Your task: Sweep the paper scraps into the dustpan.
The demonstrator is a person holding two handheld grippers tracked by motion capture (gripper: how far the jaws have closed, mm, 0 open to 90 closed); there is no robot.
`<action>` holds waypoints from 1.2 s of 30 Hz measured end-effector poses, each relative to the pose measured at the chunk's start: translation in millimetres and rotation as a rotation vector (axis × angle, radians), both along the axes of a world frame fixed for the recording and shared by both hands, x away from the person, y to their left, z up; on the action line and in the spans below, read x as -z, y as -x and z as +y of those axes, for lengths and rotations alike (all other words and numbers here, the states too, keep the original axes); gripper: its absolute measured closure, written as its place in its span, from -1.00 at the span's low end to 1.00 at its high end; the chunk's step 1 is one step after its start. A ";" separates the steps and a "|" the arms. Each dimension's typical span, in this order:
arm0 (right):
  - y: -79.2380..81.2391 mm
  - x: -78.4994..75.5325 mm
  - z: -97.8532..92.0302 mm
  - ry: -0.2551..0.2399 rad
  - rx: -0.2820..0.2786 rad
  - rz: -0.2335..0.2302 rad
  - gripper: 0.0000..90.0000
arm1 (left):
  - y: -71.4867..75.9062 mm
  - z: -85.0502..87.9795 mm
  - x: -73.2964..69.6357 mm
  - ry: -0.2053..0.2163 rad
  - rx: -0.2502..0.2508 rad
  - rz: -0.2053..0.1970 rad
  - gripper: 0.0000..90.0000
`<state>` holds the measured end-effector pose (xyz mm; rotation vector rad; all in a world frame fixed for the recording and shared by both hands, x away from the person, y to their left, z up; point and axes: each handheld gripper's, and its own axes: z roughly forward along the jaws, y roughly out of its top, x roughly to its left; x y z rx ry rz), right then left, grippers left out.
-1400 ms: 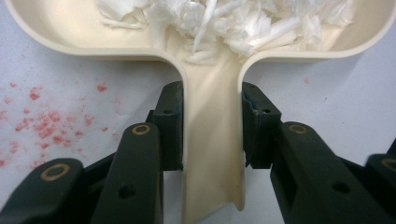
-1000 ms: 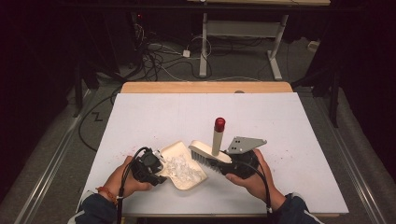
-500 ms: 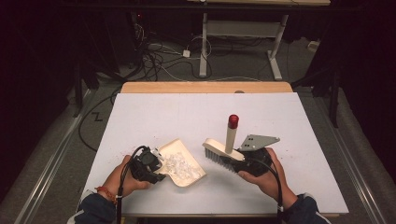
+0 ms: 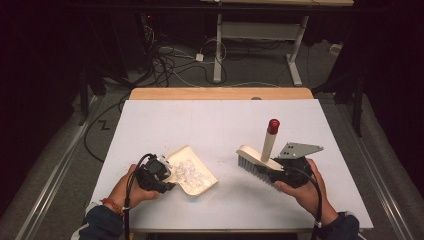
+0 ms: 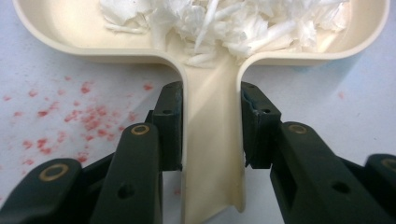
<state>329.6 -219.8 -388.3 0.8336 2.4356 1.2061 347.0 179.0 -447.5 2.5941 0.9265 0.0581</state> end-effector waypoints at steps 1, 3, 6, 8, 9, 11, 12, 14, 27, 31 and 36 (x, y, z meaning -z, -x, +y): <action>0.2 -0.2 -2.3 0.001 0.000 0.001 0.51 | 0.2 0.8 0.2 0.001 -0.007 0.000 0.40; 1.2 0.1 -6.0 0.001 0.006 0.009 0.51 | -0.4 3.0 0.6 0.004 -0.021 -0.007 0.40; 2.1 0.8 -9.3 0.008 -0.002 0.017 0.51 | -1.1 6.5 1.0 0.008 -0.041 -0.013 0.40; 2.5 1.4 -11.4 0.012 -0.012 0.021 0.51 | -1.1 8.1 1.4 0.012 -0.055 -0.013 0.40; 2.9 1.7 -12.1 0.013 -0.013 0.024 0.51 | -1.2 8.9 1.5 0.013 -0.062 -0.014 0.40; 3.3 2.2 -13.8 0.017 -0.019 0.032 0.51 | -1.7 10.5 2.2 0.014 -0.067 -0.016 0.40; 3.4 2.4 -14.6 0.019 -0.023 0.035 0.51 | -1.9 11.3 2.4 0.014 -0.071 -0.018 0.40; 3.9 2.3 -16.1 0.018 -0.025 0.041 0.51 | -1.9 13.0 2.7 0.016 -0.082 -0.021 0.40; 5.1 3.6 -22.3 0.038 -0.051 0.076 0.51 | -1.8 24.4 2.0 0.031 -0.144 -0.043 0.40; 4.9 3.0 -26.8 0.035 -0.049 0.079 0.50 | -1.2 28.9 0.5 0.038 -0.165 -0.049 0.40; 6.4 1.4 -33.9 0.038 -0.052 0.085 0.51 | -0.2 34.4 -1.6 0.050 -0.193 -0.051 0.40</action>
